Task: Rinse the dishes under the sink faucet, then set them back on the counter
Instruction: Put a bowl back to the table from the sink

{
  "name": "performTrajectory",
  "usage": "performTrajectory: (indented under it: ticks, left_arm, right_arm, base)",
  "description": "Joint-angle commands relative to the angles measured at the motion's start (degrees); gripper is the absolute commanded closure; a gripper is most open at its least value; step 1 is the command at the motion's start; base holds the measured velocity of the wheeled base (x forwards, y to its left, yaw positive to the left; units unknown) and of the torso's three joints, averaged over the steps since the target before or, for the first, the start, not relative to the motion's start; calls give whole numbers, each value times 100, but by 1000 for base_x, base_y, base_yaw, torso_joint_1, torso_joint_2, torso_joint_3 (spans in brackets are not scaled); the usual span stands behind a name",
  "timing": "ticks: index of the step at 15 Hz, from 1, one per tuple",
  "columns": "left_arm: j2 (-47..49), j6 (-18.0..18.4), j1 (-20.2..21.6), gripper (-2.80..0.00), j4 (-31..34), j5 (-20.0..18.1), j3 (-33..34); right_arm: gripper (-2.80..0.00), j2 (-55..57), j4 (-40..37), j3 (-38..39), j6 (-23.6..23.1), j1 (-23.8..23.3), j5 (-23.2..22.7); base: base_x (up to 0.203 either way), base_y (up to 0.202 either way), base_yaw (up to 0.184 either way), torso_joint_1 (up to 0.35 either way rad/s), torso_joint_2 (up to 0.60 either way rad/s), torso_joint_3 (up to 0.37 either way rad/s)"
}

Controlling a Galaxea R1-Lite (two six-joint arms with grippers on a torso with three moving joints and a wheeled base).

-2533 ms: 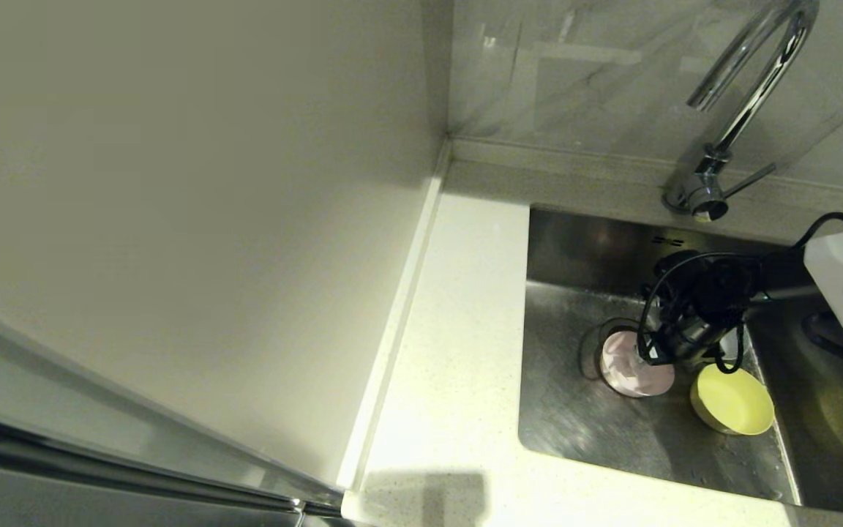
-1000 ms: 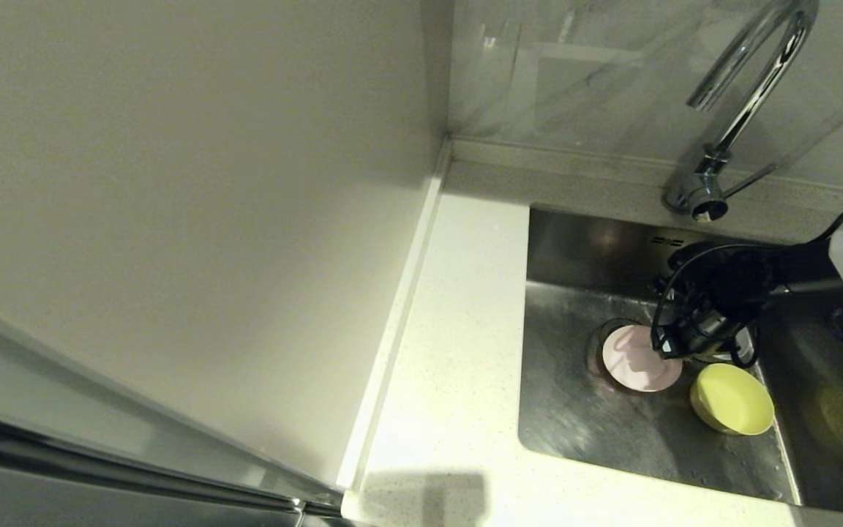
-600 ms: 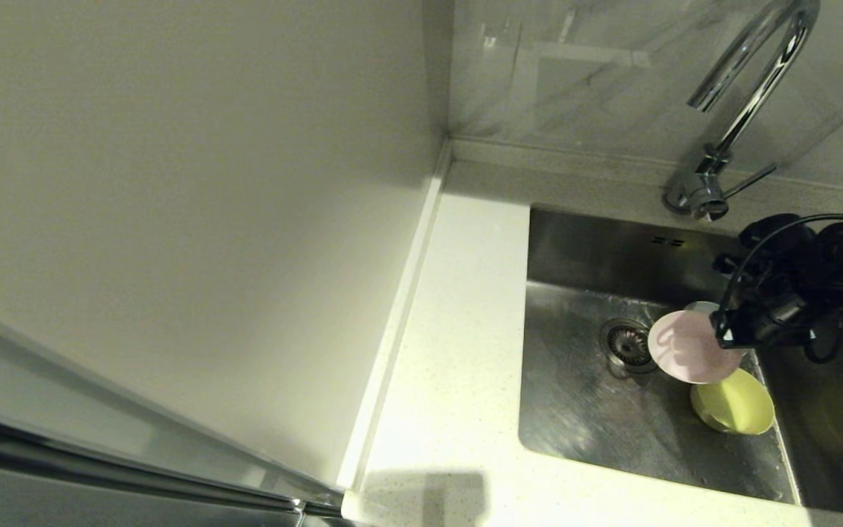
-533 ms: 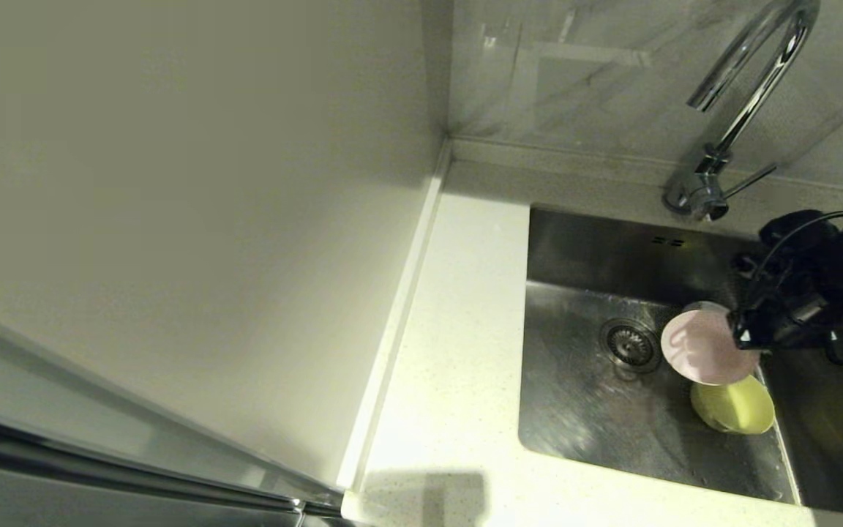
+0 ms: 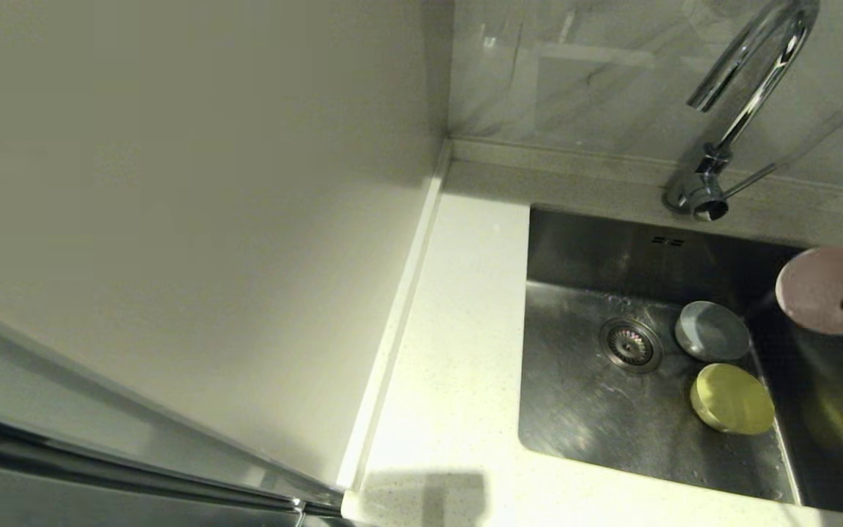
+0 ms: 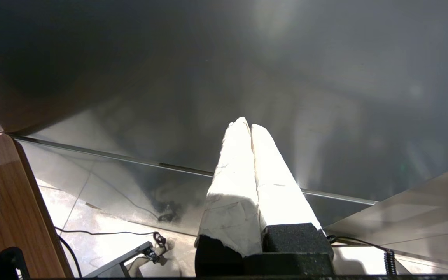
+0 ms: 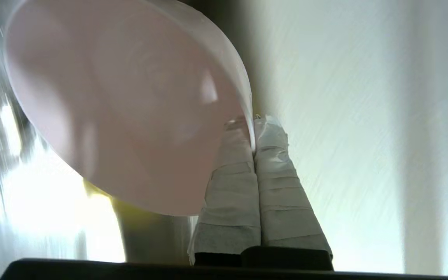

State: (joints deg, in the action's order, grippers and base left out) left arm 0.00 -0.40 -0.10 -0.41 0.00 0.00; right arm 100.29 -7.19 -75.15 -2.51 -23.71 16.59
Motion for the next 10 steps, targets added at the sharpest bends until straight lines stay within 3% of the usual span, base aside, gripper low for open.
performTrajectory:
  ticks: [1, 3, 6, 9, 10]
  left_arm:
    - [0, -4, 1, 0, -2, 0, 18]
    - [0, -4, 1, 0, -2, 0, 14]
    - [0, -4, 1, 0, -2, 0, 16]
    - [0, -4, 1, 0, -2, 0, 18]
    - [0, -4, 1, 0, -2, 0, 18]
  right_arm:
    - [0, -335, 2637, 174, -189, -139, 15]
    - [0, -544, 4769, 426, -563, -295, 2]
    - [0, -790, 7029, 570, -772, -761, 21]
    - [0, -874, 8811, 612, -271, -906, 81]
    - [0, -903, 9183, 702, -109, -919, 298]
  base:
    - [0, 0, 0, 0, 0, 0]
    - [0, 0, 0, 0, 0, 0]
    - [0, 0, 0, 0, 0, 0]
    - [0, 0, 0, 0, 0, 0]
    - [0, 0, 0, 0, 0, 0]
